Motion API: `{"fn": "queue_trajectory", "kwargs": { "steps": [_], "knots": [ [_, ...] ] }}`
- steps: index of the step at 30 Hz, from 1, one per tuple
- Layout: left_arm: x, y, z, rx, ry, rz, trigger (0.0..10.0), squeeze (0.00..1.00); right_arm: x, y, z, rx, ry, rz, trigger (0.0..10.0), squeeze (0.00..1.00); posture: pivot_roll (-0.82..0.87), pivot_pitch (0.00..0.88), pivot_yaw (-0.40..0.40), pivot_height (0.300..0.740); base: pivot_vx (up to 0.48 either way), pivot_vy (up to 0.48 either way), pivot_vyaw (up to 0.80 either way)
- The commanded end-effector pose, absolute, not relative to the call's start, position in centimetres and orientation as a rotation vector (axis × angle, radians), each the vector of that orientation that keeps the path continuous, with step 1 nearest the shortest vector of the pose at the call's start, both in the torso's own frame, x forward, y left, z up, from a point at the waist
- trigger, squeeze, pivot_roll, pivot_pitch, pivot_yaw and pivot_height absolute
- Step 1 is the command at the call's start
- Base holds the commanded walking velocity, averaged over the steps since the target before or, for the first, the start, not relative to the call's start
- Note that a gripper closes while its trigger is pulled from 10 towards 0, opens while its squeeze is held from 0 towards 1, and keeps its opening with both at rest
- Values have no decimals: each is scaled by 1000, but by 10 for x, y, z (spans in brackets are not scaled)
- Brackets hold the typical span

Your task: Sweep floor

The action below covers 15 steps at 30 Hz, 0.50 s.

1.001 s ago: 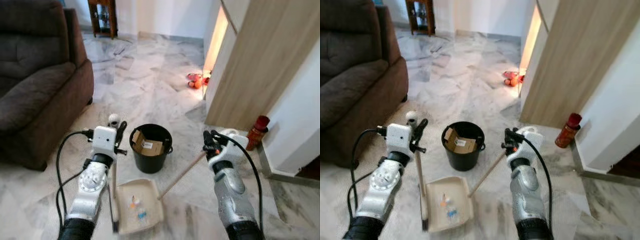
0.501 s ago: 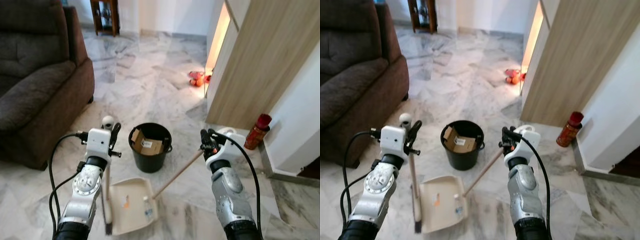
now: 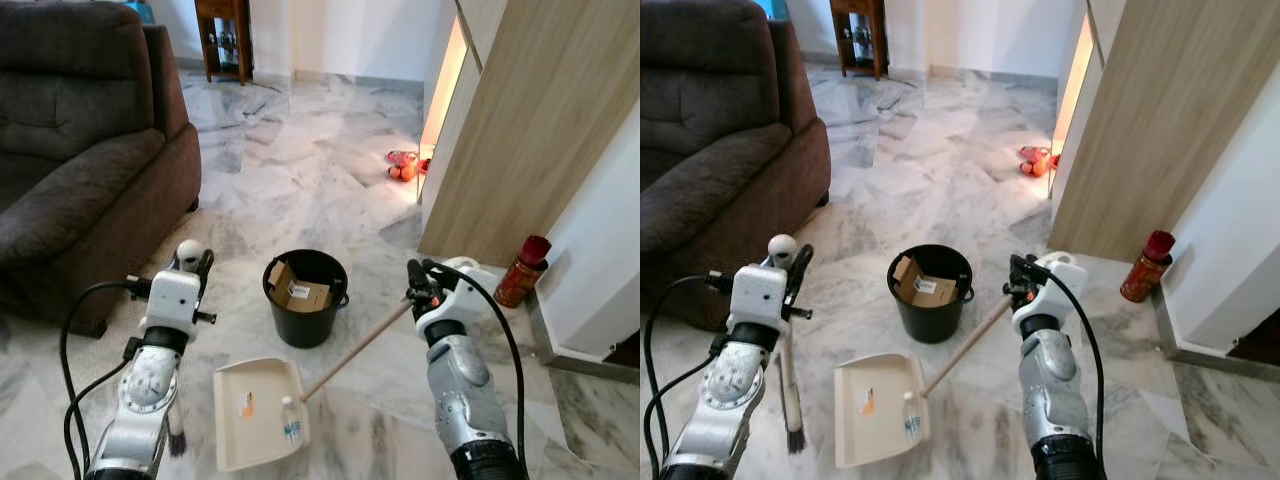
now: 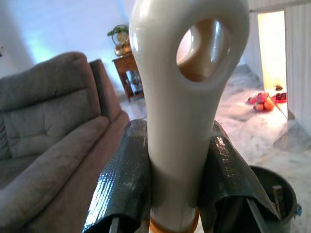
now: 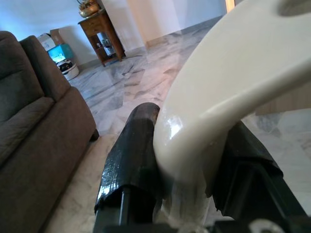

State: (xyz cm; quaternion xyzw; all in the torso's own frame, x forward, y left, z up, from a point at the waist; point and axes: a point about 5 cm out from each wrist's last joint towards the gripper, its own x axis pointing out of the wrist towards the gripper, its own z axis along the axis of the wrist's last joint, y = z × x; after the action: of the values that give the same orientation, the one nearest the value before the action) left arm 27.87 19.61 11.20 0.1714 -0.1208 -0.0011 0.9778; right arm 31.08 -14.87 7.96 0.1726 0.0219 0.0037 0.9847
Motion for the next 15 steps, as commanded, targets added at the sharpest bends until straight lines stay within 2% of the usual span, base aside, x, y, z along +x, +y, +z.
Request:
{"fn": "queue_trajectory", "kwargs": {
  "steps": [1, 15],
  "knots": [
    [279, 197, 115, 368, -276, 7, 10000, 0, 317, -150, 106, 365, -80, 15, 10000, 0, 65, 0, -33, 740, 0, 0, 0],
    [286, 201, 102, 368, -220, 16, 10000, 0, 301, -168, 146, 322, -218, 24, 10000, 0, 49, 0, -31, 740, 0, 0, 0]
  ]
}}
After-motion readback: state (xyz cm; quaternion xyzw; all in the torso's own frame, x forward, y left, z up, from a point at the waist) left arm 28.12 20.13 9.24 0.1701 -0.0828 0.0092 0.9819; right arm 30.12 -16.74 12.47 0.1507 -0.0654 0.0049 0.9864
